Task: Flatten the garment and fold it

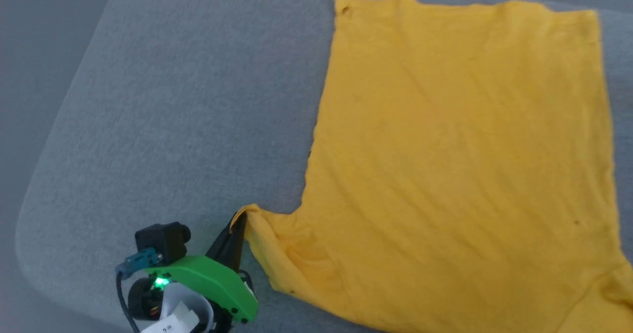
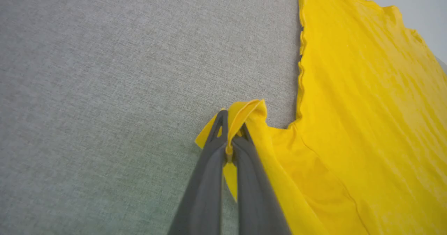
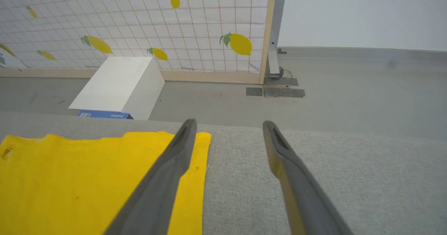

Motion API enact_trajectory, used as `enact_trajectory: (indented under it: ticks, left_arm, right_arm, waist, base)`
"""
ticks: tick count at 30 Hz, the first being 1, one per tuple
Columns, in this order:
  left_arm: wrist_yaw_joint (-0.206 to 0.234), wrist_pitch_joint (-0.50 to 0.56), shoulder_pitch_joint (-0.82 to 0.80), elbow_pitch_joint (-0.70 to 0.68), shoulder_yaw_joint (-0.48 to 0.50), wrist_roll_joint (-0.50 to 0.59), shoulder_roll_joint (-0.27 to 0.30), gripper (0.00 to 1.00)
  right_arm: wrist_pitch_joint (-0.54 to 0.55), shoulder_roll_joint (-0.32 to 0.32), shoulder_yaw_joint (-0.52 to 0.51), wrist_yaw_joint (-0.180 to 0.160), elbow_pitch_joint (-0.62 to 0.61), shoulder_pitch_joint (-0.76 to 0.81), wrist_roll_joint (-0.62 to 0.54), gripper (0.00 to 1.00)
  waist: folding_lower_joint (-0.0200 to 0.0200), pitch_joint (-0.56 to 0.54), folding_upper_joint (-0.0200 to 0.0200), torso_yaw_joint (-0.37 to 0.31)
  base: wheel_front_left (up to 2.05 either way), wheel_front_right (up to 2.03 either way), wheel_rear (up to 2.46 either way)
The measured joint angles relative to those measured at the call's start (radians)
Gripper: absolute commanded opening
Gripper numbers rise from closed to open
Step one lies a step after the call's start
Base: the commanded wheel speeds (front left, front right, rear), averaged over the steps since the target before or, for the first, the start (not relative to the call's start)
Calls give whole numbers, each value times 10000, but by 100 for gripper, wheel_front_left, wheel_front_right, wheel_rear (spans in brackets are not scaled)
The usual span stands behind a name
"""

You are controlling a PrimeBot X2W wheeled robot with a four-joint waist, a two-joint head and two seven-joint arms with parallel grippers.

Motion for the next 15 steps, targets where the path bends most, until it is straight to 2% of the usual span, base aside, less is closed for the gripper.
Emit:
enact_trajectory:
  ticks: [8,14,15]
  left_arm:
    - [-324,-531,-402,516,-257,-79,-249,0]
    - [-502,-941,-611,725,-349,-337,-420,0]
    - [-506,-961,-641,752,-353,-355,-430,0]
  right_arm:
    - [3185,-280,-236,0,546,-1559,-1076,100]
    - [5496,-63,-652,0,-29,-1809,-2255,100]
    - [5707,-52,-690,0,-222,-1816,-2372,85]
  waist:
    - [0,1179,0,922]
    - [1,1968,0,1458]
    - [0,2053,0,1513]
  base:
    - [0,0,0]
    - [0,0,0]
    - [0,0,0]
